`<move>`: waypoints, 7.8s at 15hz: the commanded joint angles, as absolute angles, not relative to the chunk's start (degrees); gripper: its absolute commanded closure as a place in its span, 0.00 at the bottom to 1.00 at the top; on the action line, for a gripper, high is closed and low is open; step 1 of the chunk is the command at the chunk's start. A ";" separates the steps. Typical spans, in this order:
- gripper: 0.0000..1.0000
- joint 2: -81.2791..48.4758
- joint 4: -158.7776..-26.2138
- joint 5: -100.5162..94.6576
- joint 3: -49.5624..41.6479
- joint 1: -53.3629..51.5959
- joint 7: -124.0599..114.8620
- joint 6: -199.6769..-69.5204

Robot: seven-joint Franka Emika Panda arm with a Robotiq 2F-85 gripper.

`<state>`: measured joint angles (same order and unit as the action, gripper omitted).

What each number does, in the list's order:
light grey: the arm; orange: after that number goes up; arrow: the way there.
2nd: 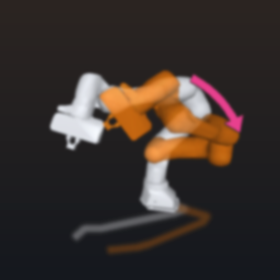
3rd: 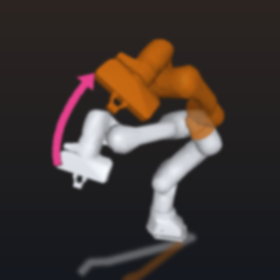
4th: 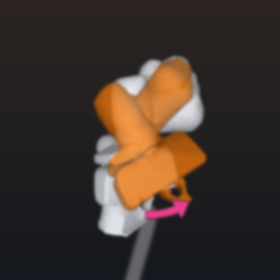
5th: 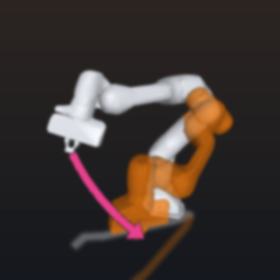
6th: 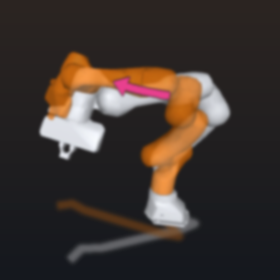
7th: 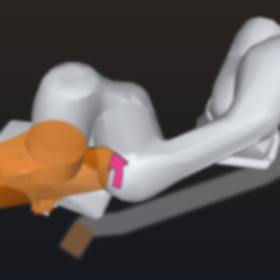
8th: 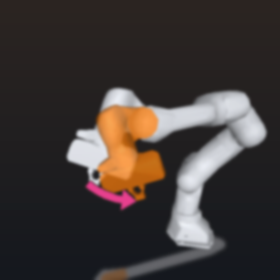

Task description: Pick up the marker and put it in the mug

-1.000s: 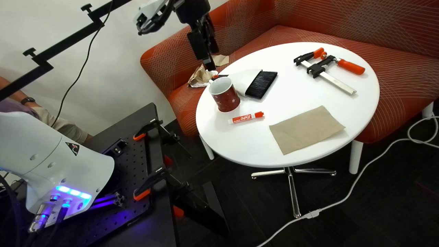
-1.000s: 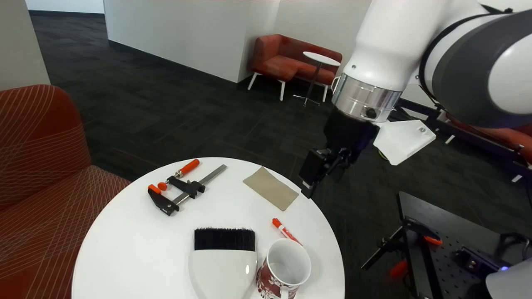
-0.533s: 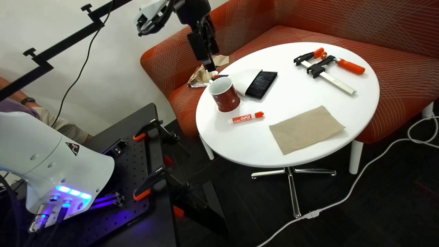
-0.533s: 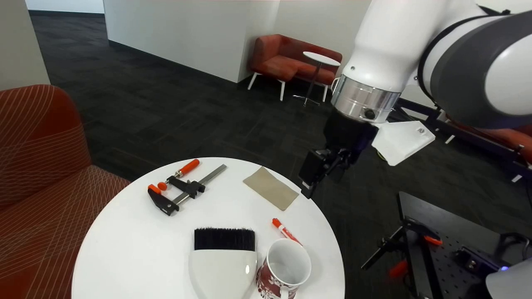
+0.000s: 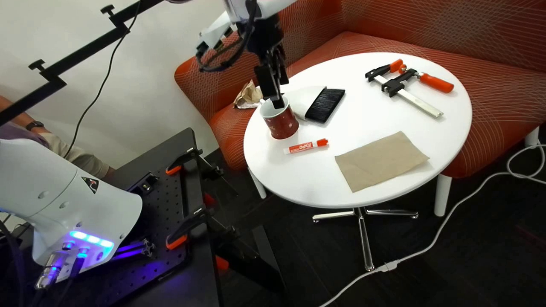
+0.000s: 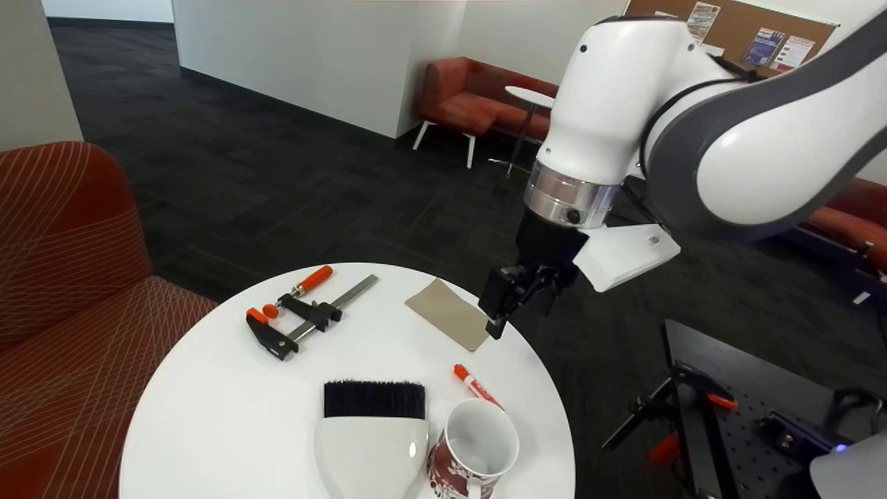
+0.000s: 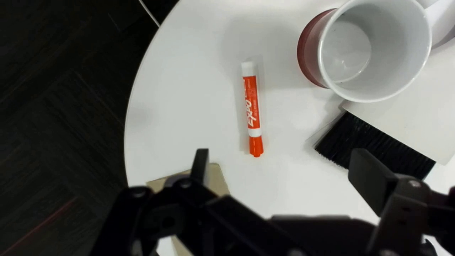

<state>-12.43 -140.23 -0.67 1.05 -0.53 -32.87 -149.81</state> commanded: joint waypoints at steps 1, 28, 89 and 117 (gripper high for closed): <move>0.00 -18.15 -137.08 -0.09 -0.88 -2.63 -32.27 -152.25; 0.50 -41.70 -125.41 7.55 -5.92 -5.77 -28.02 -162.21; 0.95 -12.79 -126.46 36.27 5.73 7.98 72.41 -131.81; 0.95 -19.17 -124.26 54.56 1.23 8.19 132.54 -102.87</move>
<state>-16.07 -126.50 52.46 1.71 8.23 126.95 -106.27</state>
